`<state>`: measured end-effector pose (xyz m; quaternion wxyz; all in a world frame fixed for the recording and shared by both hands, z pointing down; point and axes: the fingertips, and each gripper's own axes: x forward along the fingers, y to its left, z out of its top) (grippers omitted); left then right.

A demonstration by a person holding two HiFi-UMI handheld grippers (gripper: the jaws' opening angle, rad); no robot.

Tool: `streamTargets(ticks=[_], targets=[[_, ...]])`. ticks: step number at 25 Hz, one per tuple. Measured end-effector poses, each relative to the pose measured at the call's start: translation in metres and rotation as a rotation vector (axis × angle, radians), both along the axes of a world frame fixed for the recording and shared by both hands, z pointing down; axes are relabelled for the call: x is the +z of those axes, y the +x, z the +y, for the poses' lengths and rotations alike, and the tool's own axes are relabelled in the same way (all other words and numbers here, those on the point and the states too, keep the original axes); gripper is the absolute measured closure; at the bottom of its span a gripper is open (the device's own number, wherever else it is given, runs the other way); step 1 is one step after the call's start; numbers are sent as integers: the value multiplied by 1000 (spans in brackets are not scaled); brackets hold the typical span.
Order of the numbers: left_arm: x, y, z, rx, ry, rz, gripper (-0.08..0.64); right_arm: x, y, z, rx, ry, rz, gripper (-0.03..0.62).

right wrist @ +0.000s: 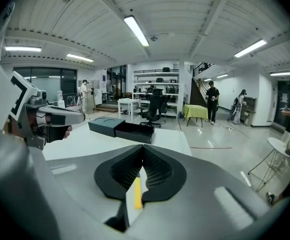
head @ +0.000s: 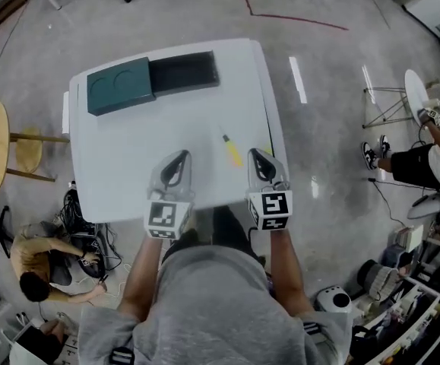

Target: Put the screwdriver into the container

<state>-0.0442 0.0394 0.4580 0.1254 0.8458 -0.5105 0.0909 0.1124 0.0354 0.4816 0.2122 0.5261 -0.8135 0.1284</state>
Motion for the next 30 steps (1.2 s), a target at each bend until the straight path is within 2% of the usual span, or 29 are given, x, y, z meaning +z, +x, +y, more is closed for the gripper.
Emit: streamTargets(ticks=[8, 14, 21, 30], targets=[[51, -5, -24, -59, -111, -17, 549, 61, -15, -29, -94, -147, 11, 589], [89, -12, -29, -94, -190, -21, 549, 105, -19, -38, -119, -242, 19, 588], [115, -13, -32, -105, -242, -23, 549, 141, -21, -38, -149, -353, 45, 586], [126, -17, -35, -124, -275, -30, 549, 167, -36, -37, -223, -506, 82, 453]])
